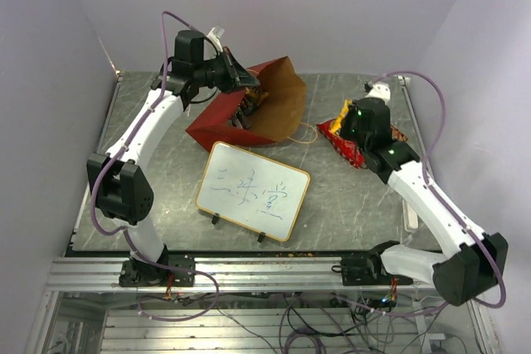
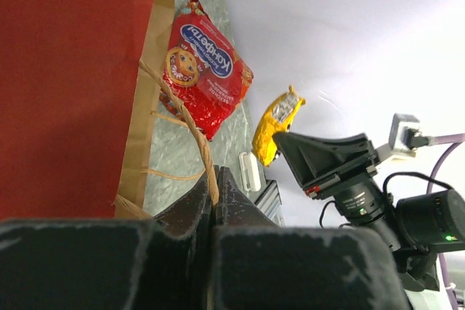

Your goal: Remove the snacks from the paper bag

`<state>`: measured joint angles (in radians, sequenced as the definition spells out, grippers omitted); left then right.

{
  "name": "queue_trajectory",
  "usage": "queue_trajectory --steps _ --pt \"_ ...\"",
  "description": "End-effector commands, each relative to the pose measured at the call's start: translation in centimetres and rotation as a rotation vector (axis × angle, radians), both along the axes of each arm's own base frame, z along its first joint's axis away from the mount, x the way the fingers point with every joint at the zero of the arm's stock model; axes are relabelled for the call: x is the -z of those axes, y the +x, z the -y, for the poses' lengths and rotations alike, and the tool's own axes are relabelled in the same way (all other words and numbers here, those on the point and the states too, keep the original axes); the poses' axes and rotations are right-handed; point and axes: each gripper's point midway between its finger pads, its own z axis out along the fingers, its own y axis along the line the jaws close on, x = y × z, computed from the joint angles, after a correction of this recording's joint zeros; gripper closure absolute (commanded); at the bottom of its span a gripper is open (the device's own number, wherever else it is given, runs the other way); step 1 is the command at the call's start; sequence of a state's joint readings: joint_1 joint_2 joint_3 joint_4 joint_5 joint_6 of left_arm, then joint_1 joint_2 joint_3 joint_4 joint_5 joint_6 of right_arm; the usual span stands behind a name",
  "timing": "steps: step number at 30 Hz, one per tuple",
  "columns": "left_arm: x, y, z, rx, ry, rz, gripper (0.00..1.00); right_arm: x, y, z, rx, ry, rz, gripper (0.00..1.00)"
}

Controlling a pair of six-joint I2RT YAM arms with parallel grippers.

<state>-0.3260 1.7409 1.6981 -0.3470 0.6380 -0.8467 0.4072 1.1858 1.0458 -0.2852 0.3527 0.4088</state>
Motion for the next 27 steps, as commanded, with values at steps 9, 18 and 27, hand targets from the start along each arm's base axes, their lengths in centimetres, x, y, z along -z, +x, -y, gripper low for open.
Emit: queue_trajectory --steps 9,18,27 --pt "-1.1 0.5 -0.3 0.003 -0.021 0.027 0.93 16.6 -9.4 6.0 0.378 0.185 -0.531 1.00" --pt "-1.8 1.1 -0.5 -0.002 0.006 0.064 0.93 20.7 -10.3 6.8 0.449 0.209 -0.606 1.00" --pt "-2.1 1.2 -1.1 0.000 0.031 0.086 0.93 18.3 -8.3 7.1 0.416 0.162 -0.565 0.68"
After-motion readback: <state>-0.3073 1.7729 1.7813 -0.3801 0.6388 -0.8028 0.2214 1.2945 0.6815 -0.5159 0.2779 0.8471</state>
